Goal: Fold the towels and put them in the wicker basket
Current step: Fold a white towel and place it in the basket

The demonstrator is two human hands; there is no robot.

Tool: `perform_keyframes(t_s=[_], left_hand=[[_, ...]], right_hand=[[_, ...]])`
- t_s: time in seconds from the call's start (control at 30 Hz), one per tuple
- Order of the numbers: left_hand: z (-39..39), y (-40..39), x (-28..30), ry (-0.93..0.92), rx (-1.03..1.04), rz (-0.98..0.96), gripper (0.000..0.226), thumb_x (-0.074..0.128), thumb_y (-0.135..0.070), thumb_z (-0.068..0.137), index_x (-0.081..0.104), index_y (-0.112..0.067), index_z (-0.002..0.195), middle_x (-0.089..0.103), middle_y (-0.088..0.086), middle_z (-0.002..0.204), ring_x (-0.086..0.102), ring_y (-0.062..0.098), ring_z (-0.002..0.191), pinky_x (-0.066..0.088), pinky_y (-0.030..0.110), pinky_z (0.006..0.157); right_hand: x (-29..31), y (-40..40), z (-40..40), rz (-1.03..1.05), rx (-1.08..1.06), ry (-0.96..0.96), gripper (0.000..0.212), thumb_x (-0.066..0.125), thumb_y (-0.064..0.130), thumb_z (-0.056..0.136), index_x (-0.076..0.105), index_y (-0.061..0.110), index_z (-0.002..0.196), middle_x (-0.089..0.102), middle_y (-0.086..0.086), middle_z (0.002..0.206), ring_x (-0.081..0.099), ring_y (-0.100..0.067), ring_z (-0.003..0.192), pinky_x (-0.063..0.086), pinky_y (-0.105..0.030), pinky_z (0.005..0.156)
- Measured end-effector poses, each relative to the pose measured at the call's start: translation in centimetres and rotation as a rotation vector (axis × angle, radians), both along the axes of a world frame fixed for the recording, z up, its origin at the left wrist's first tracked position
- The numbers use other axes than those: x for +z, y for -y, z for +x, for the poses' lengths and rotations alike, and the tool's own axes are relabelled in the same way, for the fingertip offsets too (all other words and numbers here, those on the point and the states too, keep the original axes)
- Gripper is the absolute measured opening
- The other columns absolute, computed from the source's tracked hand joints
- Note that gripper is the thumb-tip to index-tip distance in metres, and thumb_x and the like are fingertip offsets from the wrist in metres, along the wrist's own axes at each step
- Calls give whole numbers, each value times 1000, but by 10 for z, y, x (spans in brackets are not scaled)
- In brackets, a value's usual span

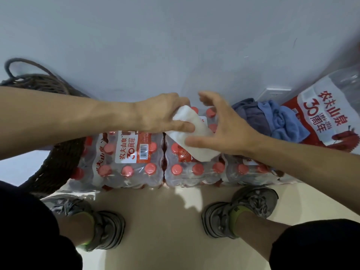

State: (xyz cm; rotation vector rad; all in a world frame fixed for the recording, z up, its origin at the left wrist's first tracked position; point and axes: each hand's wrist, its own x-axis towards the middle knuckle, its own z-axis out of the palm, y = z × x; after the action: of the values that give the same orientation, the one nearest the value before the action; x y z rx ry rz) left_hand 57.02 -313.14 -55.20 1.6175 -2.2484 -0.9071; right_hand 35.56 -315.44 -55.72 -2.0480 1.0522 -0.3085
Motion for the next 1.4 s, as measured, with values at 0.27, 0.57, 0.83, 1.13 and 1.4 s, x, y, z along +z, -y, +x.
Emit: perform_keyframes(t_s=[0.27,0.57,0.83,1.13,1.4], left_hand=[[42,-29,50,-202,51,-140,36,64,-48,87,65,-19,110,70,-8,92,65,4,82,51,17,67],[146,-82,65,-466,259,15,30,66,-26,83,62,-9,107,72,-4,90,67,6,81,52,17,67],[270,-120,88,-265,421,261,29,71,-27,78,59,-17,103,72,4,91,69,21,83,57,31,64],[340,-172,41,-73,451,694,41,80,-22,72,64,-16,109,74,0,98,70,22,96,56,38,82],[339,-184,13,91,335,703,12,73,-42,82,70,-32,88,73,-16,84,68,10,89,55,33,86]], right_hand=[[24,-7,54,238,174,164,29,82,45,74,65,35,96,72,21,88,69,3,79,49,-10,57],[38,-35,155,148,328,143,28,59,66,83,63,38,83,70,23,83,67,2,72,50,-12,57],[59,-37,271,128,468,-2,47,53,66,80,65,22,92,68,11,79,62,1,65,46,-12,56],[17,-79,366,641,711,-236,25,61,20,96,61,6,116,71,-4,103,68,-10,87,55,-19,71],[-11,-88,381,817,729,-403,34,64,21,94,58,5,124,71,-11,115,70,-22,102,58,-30,83]])
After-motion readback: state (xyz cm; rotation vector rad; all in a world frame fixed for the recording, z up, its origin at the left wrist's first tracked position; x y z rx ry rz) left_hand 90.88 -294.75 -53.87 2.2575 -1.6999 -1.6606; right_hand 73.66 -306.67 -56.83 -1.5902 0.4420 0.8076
